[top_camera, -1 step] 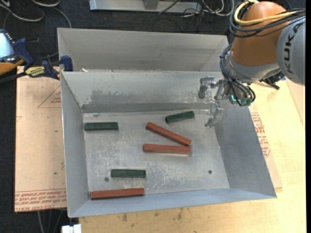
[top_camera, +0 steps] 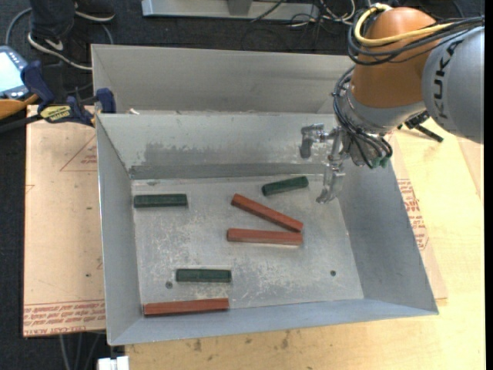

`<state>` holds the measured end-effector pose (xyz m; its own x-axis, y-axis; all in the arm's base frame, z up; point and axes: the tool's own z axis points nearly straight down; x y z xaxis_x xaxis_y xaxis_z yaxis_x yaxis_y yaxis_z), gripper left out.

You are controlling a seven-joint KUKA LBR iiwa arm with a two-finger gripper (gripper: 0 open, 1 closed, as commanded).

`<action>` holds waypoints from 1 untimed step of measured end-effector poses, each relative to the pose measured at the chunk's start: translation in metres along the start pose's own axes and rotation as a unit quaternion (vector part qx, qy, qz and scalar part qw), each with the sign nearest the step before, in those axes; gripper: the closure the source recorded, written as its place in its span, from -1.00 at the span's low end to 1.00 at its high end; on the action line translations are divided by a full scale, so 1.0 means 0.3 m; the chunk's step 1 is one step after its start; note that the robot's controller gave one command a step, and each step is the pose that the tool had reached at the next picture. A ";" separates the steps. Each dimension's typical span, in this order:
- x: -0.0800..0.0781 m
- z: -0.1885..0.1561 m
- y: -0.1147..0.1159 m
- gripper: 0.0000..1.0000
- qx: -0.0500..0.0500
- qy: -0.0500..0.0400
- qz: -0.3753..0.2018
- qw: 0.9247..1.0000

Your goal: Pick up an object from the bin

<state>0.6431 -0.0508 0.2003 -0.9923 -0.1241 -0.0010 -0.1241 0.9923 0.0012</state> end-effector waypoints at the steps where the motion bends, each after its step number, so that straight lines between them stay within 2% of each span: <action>1: 0.062 0.429 0.037 -1.00 0.000 -0.002 0.152 0.988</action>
Offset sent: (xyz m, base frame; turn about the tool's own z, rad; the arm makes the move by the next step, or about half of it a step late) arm -0.0215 0.0086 -0.1303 0.3066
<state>0.6235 -0.0418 0.0714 -0.9836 0.1803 -0.0051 0.1803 0.9836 0.0021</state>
